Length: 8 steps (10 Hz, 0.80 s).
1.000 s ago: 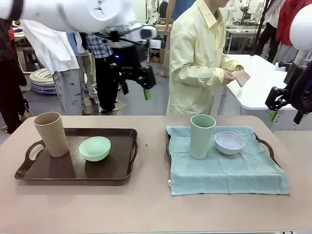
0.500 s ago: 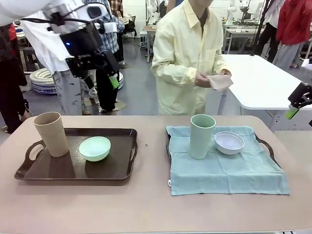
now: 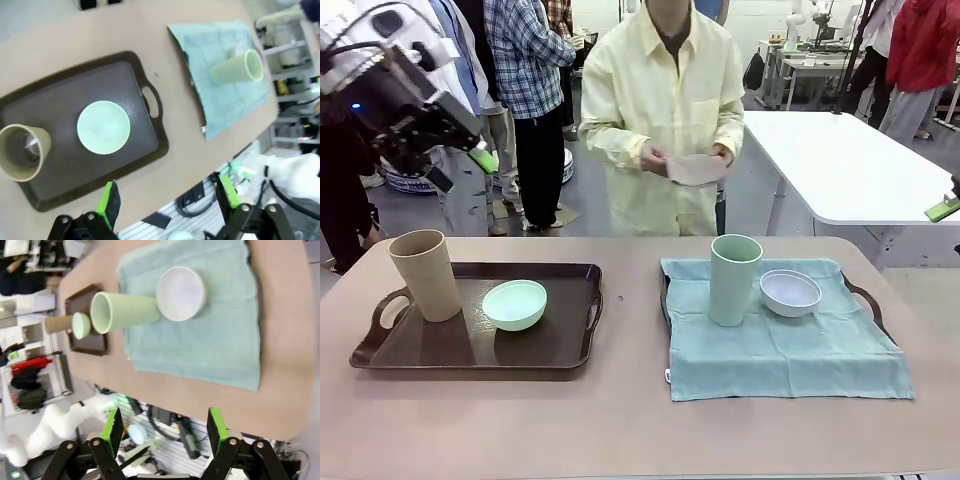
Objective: Set up a tray with a mat and arrange the tableware.
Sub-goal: Pick up the Picnic Bowl and Reusable plastic cup from the Handle tray in front of the human's position and hold them in the air.
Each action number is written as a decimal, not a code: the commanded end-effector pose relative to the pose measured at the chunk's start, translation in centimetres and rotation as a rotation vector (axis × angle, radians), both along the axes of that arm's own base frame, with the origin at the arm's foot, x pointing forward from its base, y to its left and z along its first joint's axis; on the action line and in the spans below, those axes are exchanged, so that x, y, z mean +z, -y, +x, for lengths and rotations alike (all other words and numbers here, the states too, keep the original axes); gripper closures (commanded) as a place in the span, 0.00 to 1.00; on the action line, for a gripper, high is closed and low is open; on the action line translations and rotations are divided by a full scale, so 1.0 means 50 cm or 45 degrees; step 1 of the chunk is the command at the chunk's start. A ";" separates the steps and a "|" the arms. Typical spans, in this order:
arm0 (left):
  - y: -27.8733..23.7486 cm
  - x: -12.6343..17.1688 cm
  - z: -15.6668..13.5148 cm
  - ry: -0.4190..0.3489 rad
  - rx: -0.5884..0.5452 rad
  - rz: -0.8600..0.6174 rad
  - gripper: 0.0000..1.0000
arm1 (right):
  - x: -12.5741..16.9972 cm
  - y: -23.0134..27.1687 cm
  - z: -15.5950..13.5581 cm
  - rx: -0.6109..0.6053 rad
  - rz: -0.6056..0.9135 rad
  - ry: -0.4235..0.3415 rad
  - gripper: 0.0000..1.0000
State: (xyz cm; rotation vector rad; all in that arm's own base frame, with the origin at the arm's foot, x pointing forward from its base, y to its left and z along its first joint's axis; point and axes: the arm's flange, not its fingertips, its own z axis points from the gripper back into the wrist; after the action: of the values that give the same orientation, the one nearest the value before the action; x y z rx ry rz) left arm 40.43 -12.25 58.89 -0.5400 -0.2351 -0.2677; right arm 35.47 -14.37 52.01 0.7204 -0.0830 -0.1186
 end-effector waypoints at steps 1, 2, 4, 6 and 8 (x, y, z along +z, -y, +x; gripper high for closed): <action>-0.079 -0.026 -0.037 0.074 0.001 -0.196 0.00 | -0.014 0.031 -0.001 0.028 0.151 -0.028 0.13; -0.127 -0.033 -0.050 0.091 0.046 -0.273 0.00 | -0.025 0.045 -0.010 0.020 0.190 -0.050 0.13; -0.228 -0.042 -0.084 0.109 0.165 -0.397 0.00 | -0.042 0.078 -0.032 -0.015 0.242 -0.060 0.13; -0.282 -0.041 -0.117 0.090 0.210 -0.469 0.00 | -0.058 0.110 -0.048 -0.033 0.273 -0.086 0.13; -0.324 -0.032 -0.158 0.068 0.215 -0.537 0.00 | -0.063 0.140 -0.066 -0.072 0.300 -0.100 0.13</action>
State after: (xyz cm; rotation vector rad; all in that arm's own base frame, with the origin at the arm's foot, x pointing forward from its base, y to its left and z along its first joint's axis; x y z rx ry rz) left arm 33.60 3.60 57.61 -0.8789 -0.3813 -0.0547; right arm 32.06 -20.50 48.47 0.9123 -0.0016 -0.2199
